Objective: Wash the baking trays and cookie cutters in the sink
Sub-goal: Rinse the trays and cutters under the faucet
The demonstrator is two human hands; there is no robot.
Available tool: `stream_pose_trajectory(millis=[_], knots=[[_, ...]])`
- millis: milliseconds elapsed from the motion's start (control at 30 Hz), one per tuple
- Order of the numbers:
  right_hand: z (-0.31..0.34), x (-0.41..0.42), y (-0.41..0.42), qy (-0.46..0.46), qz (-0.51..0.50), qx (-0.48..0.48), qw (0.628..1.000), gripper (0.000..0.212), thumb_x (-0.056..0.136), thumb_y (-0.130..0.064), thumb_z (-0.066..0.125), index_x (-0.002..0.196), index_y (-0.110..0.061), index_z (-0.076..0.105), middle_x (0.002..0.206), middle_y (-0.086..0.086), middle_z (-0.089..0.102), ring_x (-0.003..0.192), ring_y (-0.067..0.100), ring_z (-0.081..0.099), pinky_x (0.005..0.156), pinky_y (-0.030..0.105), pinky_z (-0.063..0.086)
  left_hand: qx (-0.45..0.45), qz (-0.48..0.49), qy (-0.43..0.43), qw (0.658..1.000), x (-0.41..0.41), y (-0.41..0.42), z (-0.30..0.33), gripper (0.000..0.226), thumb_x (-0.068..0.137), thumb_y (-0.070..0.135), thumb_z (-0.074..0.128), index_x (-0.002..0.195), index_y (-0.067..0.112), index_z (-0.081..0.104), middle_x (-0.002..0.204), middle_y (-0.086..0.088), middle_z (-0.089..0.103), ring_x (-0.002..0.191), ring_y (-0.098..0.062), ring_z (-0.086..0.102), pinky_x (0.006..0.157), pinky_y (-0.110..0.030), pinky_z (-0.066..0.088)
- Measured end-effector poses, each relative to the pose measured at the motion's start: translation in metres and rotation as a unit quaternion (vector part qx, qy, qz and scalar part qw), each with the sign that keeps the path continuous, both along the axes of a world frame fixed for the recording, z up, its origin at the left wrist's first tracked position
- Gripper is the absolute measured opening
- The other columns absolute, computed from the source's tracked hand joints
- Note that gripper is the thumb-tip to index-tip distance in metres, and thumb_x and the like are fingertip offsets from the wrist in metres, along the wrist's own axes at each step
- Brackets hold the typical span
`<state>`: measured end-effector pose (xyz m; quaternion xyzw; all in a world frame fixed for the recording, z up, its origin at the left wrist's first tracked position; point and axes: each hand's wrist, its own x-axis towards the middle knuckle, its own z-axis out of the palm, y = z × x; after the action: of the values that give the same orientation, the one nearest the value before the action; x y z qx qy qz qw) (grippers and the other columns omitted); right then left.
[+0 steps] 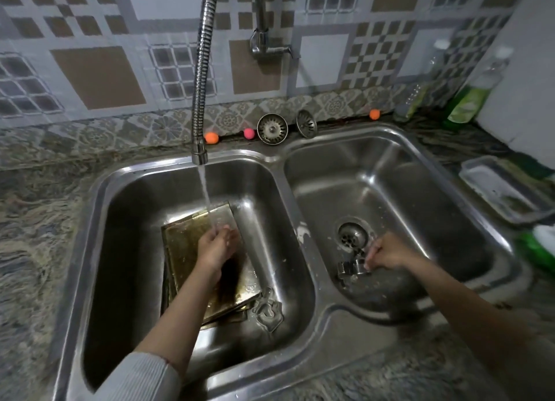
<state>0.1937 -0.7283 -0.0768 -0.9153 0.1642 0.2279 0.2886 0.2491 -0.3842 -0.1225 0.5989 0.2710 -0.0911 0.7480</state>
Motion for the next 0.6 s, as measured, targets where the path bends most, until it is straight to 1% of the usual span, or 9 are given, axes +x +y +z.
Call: stream_pose_trajectory(millis=[100,167,200,267,333,433,500,533,600], knots=[[-0.019,-0.002,0.004,0.072,0.08,-0.071,0.992,0.01,0.065,0.001,0.078,0.066,-0.007,0.073,0.067,0.001,0.069,0.063,0.007,0.062,0.067,0.023,0.05,0.006,-0.011,0.003,1.0,-0.003,0.001,0.0,0.015,0.1,0.015,0.047,0.093,0.013,0.061,0.091,-0.007,0.065,0.09,-0.022,0.063,0.086,-0.037,0.051],[-0.019,0.003,0.005,0.102,0.106,-0.119,0.982,0.01,0.069,-0.001,0.075,0.07,-0.01,0.072,0.079,0.006,0.072,0.071,0.011,0.064,0.069,0.024,0.051,0.018,-0.009,0.006,1.0,-0.003,0.005,-0.001,0.016,0.099,0.016,0.048,0.091,0.016,0.062,0.096,-0.009,0.067,0.097,-0.025,0.063,0.092,-0.04,0.05],[-0.015,0.007,0.007,0.093,0.116,-0.145,0.978,0.007,0.072,-0.001,0.071,0.075,-0.007,0.073,0.084,0.008,0.073,0.072,0.014,0.065,0.067,0.024,0.05,0.023,-0.007,0.008,1.0,-0.004,0.007,-0.002,0.016,0.099,0.017,0.049,0.091,0.017,0.062,0.099,-0.009,0.068,0.099,-0.024,0.063,0.093,-0.04,0.05],[0.001,0.017,0.018,0.017,0.119,-0.185,0.975,0.01,0.077,-0.004,0.063,0.078,-0.004,0.073,0.084,0.012,0.072,0.075,0.019,0.066,0.066,0.026,0.05,0.027,-0.005,0.01,1.0,-0.005,0.011,-0.004,0.015,0.099,0.018,0.05,0.09,0.018,0.062,0.099,-0.008,0.069,0.096,-0.021,0.064,0.09,-0.037,0.048],[0.022,0.023,0.043,-0.095,0.072,-0.121,0.986,0.008,0.078,-0.006,0.066,0.075,-0.009,0.073,0.079,0.007,0.072,0.077,0.019,0.067,0.071,0.028,0.053,0.023,-0.004,0.012,1.0,-0.006,0.013,-0.006,0.016,0.098,0.019,0.051,0.087,0.016,0.062,0.086,-0.003,0.067,0.085,-0.016,0.064,0.088,-0.036,0.047],[0.056,0.016,0.103,-0.199,0.027,0.089,0.976,0.008,0.075,-0.01,0.077,0.074,-0.016,0.071,0.067,-0.008,0.066,0.063,0.004,0.06,0.061,0.016,0.047,0.015,-0.003,0.008,1.0,-0.007,0.015,-0.007,0.015,0.097,0.02,0.052,0.087,0.013,0.062,0.071,0.001,0.065,0.077,-0.015,0.062,0.086,-0.037,0.049],[0.058,0.009,0.144,-0.174,0.08,0.146,0.971,0.007,0.074,-0.01,0.078,0.078,-0.008,0.072,0.065,-0.008,0.064,0.058,-0.001,0.056,0.058,0.009,0.044,0.016,-0.003,0.0,1.0,-0.007,0.015,-0.006,0.016,0.098,0.018,0.051,0.088,0.011,0.061,0.077,-0.003,0.066,0.074,-0.015,0.061,0.081,-0.034,0.05],[0.052,0.008,0.163,-0.127,0.117,0.131,0.976,0.012,0.074,-0.011,0.078,0.082,-0.004,0.072,0.068,-0.006,0.065,0.061,0.001,0.058,0.059,0.01,0.045,0.014,0.0,0.0,1.0,-0.007,0.015,-0.005,0.016,0.098,0.017,0.05,0.089,0.011,0.061,0.081,-0.004,0.067,0.073,-0.014,0.061,0.078,-0.032,0.051],[0.031,0.009,0.194,0.008,0.212,0.02,0.977,0.025,0.073,-0.016,0.079,0.089,0.0,0.07,0.078,0.003,0.069,0.073,0.012,0.066,0.064,0.019,0.048,-0.001,0.008,0.004,1.0,-0.007,0.017,-0.004,0.014,0.098,0.016,0.05,0.096,0.01,0.062,0.089,-0.007,0.068,0.076,-0.015,0.063,0.079,-0.03,0.053]])
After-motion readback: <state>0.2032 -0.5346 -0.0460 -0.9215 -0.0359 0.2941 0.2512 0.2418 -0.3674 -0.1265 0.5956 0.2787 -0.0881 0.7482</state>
